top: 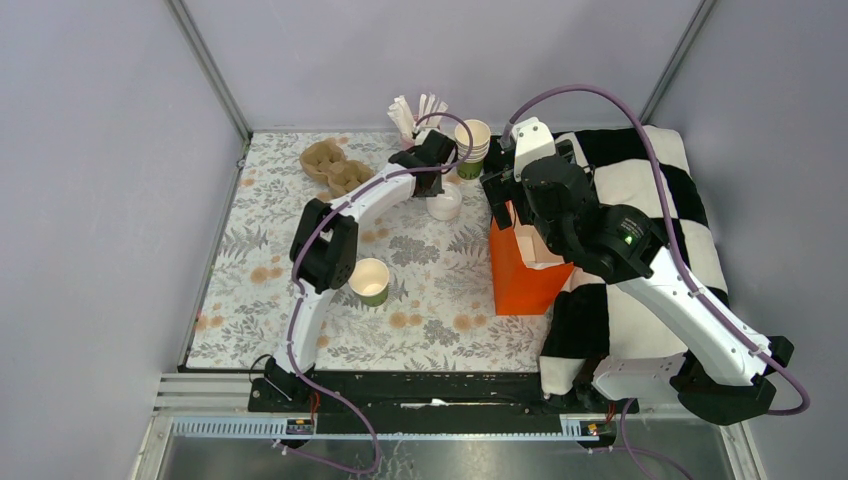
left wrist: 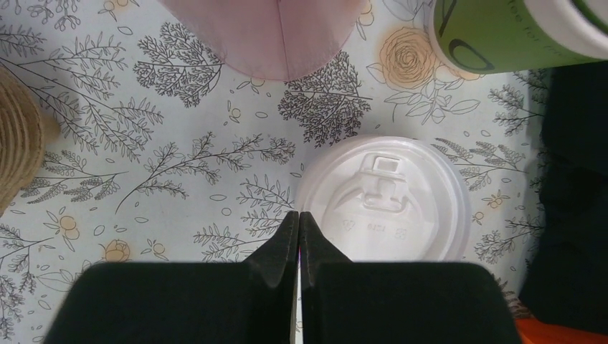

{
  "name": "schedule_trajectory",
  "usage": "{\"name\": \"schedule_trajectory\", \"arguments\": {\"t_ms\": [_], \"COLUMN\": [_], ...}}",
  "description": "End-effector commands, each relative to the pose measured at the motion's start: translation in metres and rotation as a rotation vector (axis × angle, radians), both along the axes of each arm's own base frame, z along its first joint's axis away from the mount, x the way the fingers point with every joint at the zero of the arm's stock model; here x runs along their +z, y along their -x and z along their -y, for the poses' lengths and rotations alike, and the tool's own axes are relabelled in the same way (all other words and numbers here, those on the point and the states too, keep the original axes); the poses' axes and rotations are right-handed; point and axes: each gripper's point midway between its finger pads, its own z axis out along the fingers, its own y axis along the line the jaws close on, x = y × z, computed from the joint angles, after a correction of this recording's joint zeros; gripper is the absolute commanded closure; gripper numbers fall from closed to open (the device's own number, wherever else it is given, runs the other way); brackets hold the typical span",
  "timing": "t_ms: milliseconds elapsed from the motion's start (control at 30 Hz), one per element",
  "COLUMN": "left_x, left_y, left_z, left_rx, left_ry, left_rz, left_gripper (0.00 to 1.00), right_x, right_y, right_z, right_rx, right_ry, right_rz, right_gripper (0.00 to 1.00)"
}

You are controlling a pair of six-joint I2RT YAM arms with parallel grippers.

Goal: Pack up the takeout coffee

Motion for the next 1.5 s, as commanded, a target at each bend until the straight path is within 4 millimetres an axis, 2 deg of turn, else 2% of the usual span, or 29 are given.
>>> {"name": "schedule_trajectory", "arguments": {"t_ms": [0, 167, 367, 533, 667, 733, 833, 1000, 1100, 1133, 1300, 1467], "left_x": [0.058, 0.089, 0.122, 0.154, 0.200, 0.222, 0.255, 0.291, 0.309, 0.321, 0.357, 0.382], "left_y": [-0.012, -0.005, 0.012, 0.033, 0.056, 0.069, 0.094, 0.138, 0.160, 0.170, 0.197, 0.220], "left_z": [0.008, 0.013, 0.005, -0.017, -0.041, -0.053, -0.075, -0.121, -0.134, -0.133, -0.121, -0.114], "left_rx": [0.009, -0.002, 0.012, 0.044, 0.087, 0.100, 0.111, 0.149, 0.130, 0.111, 0.003, -0.120], "left_ry": [0.078, 0.143, 0.231, 0.301, 0.437, 0.526, 0.661, 0.841, 0.989, 1.070, 1.400, 1.570], "left_rz": [0.092, 0.096, 0.083, 0.095, 0.122, 0.136, 0.158, 0.207, 0.224, 0.232, 0.240, 0.232], "left_gripper": [1.00, 1.00, 1.00, 1.00, 1.00, 1.00, 1.00, 1.00, 1.00, 1.00, 1.00, 1.00], "right_x": [0.012, 0.014, 0.016, 0.015, 0.018, 0.020, 0.033, 0.058, 0.076, 0.083, 0.112, 0.132], "right_y": [-0.002, 0.000, 0.003, 0.009, 0.014, 0.018, 0.025, 0.046, 0.055, 0.058, 0.072, 0.077], "right_z": [0.001, 0.000, -0.003, -0.006, -0.014, -0.027, -0.047, -0.113, -0.146, -0.154, -0.176, -0.189], "right_rx": [-0.011, -0.011, -0.013, -0.012, 0.008, 0.056, 0.124, 0.365, 0.473, 0.504, 0.642, 0.730], "right_ry": [-0.052, -0.077, -0.137, -0.196, -0.261, -0.297, -0.403, -0.609, -0.732, -0.773, -0.940, -1.116], "right_rz": [0.039, 0.039, 0.024, -0.005, -0.038, -0.072, -0.106, -0.238, -0.307, -0.315, -0.333, -0.370], "right_gripper": [0.00, 0.00, 0.00, 0.00, 0.00, 0.00, 0.00, 0.00, 0.00, 0.00, 0.00, 0.00]}}
